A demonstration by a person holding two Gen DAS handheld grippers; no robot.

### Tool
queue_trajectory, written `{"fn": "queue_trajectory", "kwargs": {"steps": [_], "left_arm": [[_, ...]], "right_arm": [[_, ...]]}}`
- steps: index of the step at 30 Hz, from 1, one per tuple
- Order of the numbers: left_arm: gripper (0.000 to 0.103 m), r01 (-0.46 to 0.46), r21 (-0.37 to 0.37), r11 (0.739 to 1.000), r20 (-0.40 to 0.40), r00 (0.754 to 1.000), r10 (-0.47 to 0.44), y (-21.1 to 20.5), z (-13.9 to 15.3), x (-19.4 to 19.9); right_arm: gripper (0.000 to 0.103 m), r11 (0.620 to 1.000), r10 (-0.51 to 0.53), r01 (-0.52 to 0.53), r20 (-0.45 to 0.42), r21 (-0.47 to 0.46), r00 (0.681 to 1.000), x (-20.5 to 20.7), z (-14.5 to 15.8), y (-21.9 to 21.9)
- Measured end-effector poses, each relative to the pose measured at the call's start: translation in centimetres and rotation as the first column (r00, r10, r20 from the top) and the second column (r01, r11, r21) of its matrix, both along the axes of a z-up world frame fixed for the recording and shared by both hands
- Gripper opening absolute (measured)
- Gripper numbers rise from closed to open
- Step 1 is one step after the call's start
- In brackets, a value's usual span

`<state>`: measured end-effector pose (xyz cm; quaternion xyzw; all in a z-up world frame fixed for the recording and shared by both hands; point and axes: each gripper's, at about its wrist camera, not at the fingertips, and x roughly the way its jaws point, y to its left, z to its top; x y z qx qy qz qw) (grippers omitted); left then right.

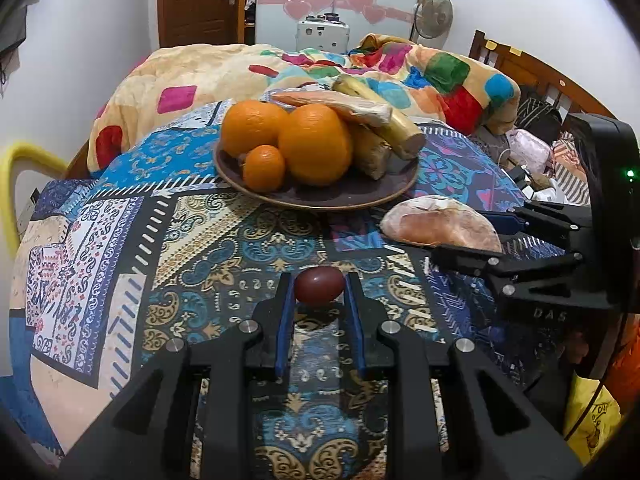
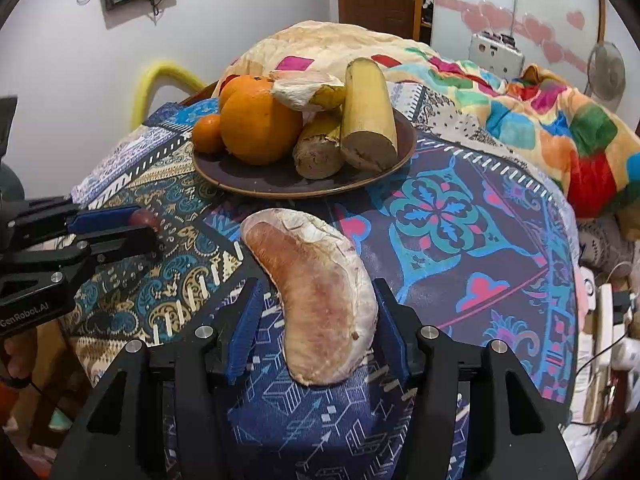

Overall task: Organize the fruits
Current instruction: 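Carry the date to the plate with the left tool while the right tool sets the pomelo segment on it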

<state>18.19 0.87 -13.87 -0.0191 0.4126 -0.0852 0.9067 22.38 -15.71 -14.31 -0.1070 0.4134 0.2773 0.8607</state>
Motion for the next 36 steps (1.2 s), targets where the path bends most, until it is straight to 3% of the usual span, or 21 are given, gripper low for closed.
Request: {"fn": "queue_trajectory", "kwargs": {"steps": [2, 8, 12, 25, 36], "left_arm": [[0.024, -0.003, -0.006, 1.000, 0.000, 1.000, 0.003, 0.2, 0.0, 0.0], [0.024, 0.000, -0.007, 1.000, 0.002, 1.000, 0.000, 0.2, 0.0, 0.0], [0.024, -0.004, 0.000, 1.000, 0.013, 1.000, 0.004, 0.4, 0.4, -0.1], [0.024, -0.011, -0.005, 1.000, 0.060, 0.998, 0.011, 0.8, 2.4, 0.7], [0.024, 0.005, 0.004, 1.000, 0.073, 0.997, -0.005, 0.7, 2.9, 3.7]], "right_arm": [[0.043, 1.000, -0.008, 0.008, 0.009, -0.001, 1.000, 0.0, 0.0, 0.0], [0.038, 1.000, -0.017, 0.017, 0.031, 0.011, 0.999, -0.7, 0.2, -0.1], [0.037, 0.999, -0.017, 0.016, 0.024, 0.037, 1.000, -0.9, 0.5, -0.5], [0.037, 0.996, -0.027, 0.015, 0.130, 0.093, 0.991, -1.5, 4.2, -0.9], [0.037, 0.989, -0.024, 0.001, 0.155, 0.146, 0.988, 1.1, 5.3, 0.9]]}}
